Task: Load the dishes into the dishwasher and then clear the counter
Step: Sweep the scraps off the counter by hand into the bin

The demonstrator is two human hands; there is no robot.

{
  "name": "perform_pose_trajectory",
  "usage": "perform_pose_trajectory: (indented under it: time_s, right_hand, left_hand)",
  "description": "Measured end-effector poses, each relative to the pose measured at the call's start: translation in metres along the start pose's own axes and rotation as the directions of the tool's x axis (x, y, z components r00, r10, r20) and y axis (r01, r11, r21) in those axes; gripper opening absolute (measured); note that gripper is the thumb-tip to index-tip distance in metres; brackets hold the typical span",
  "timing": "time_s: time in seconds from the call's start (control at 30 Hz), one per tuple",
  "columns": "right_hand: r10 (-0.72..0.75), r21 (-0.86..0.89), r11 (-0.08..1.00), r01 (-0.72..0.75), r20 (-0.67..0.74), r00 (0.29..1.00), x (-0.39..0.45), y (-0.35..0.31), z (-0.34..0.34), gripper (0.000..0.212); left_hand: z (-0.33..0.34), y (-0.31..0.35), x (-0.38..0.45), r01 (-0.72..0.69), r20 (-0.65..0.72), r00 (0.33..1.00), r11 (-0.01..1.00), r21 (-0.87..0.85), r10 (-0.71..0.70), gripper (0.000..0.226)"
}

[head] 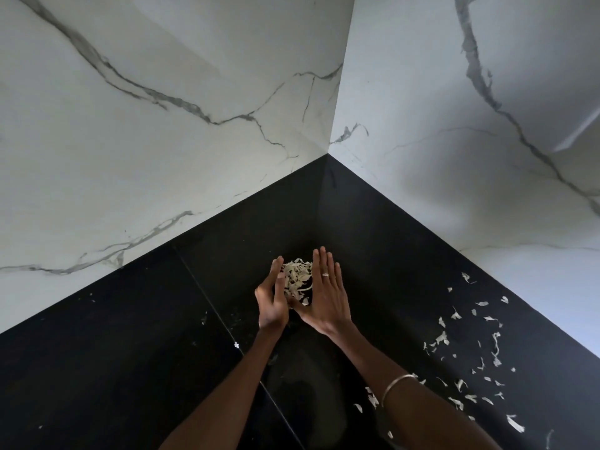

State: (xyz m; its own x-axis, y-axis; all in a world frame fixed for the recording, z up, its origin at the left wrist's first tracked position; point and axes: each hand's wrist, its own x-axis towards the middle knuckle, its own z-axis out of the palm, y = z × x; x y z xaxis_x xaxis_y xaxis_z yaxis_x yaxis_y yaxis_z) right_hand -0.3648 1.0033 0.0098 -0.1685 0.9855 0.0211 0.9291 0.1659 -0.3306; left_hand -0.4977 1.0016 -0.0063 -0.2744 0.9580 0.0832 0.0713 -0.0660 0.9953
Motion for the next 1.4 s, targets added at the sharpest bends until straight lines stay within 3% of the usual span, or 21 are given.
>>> perform_pose_trajectory:
  time_s: [0.1,0.23,0.33,0.43,0.53,0.63,0.73,1.0,1.13,1.23,1.4]
  right_hand:
    - [-0.114,-0.038,0.993,0.115,0.042,0.993,0.016,-0.004,0.0,0.104]
    - [-0.272,-0.024,0.959,0.282,0.201,0.941,0.034,-0.013,0.008,0.081]
    - [-0.299,-0.01,0.952,0.304,0.165,0.94,0.036,-0.006,0.003,0.053]
    - [-0.267,-0.053,0.96,0.273,0.099,0.959,0.031,0.012,-0.01,0.038]
    - [-0.22,-0.028,0.973,0.228,0.174,0.96,0.023,0.026,-0.021,0.048]
    - [-0.208,-0.071,0.965,0.251,0.367,0.907,0.019,0.028,-0.029,0.08]
    - [-0.195,-0.095,0.961,0.261,0.439,0.877,0.013,0.026,-0.035,0.089]
    - [-0.134,-0.043,0.984,0.171,0.451,0.883,0.006,0.021,-0.037,0.058]
    - [-0.153,-0.046,0.982,0.181,0.352,0.923,-0.005,0.021,-0.043,0.054]
    - [-0.152,-0.063,0.982,0.176,0.284,0.947,-0.009,0.023,-0.04,0.046]
    - [-0.106,-0.082,0.988,0.127,0.217,0.97,-0.013,0.024,-0.035,0.028]
  left_hand:
    - [0.0,-0.006,0.001,-0.005,-0.069,0.998,1.0,0.003,0.005,0.049]
    - [0.0,-0.008,0.003,0.018,-0.082,0.996,1.0,-0.017,-0.019,0.045]
    - [0.0,-0.007,0.003,0.019,-0.074,0.997,1.0,-0.011,-0.02,0.045]
    - [-0.001,-0.007,0.003,0.007,-0.049,0.999,1.0,0.015,-0.006,0.044]
    - [-0.001,-0.008,0.002,0.002,-0.043,0.999,1.0,0.016,-0.001,0.042]
    - [-0.001,-0.006,0.002,-0.003,-0.042,0.999,1.0,0.013,0.004,0.043]
    - [-0.001,-0.003,0.0,0.015,-0.038,0.999,1.0,-0.004,-0.015,0.042]
    - [-0.002,-0.003,-0.001,0.028,-0.027,0.999,0.999,0.022,-0.028,0.04]
    - [-0.003,-0.001,-0.004,0.02,-0.035,0.999,1.0,-0.012,-0.021,0.042]
    - [-0.004,0.003,-0.003,0.032,-0.073,0.997,0.997,-0.074,-0.037,0.041]
    - [-0.001,0.012,-0.009,0.146,-0.123,0.976,0.958,-0.248,-0.181,0.035]
